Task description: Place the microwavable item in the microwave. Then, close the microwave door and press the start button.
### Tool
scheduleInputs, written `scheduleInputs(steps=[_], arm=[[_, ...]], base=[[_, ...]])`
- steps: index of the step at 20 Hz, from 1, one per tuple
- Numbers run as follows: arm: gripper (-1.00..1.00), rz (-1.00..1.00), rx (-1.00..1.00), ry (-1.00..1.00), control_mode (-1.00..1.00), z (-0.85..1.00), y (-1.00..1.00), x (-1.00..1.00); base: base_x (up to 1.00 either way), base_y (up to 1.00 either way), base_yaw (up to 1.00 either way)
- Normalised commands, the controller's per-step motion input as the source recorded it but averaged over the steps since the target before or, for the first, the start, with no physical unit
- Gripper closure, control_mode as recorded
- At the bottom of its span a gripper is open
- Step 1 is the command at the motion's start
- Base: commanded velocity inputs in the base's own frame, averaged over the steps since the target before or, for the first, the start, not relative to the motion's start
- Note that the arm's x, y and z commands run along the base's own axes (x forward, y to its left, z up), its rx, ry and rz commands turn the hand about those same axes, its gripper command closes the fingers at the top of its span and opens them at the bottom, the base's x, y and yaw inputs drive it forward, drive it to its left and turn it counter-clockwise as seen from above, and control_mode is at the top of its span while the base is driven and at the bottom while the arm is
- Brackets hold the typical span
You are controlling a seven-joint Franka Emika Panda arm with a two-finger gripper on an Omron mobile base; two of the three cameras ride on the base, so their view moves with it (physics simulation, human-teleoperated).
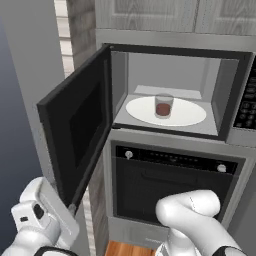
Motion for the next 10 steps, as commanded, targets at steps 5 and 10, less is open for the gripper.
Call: scheduleInputs(steps=[5,10], arm=[[-1.0,-0.38,0.11,0.13,-1.0,0.0,-0.96,-0.49],[-1.0,-0.34,0.1,0.19,-1.0,0.08,-1.0,-0.2]], base=[[0.0,0.0,0.0],[0.0,0.0,0.0]])
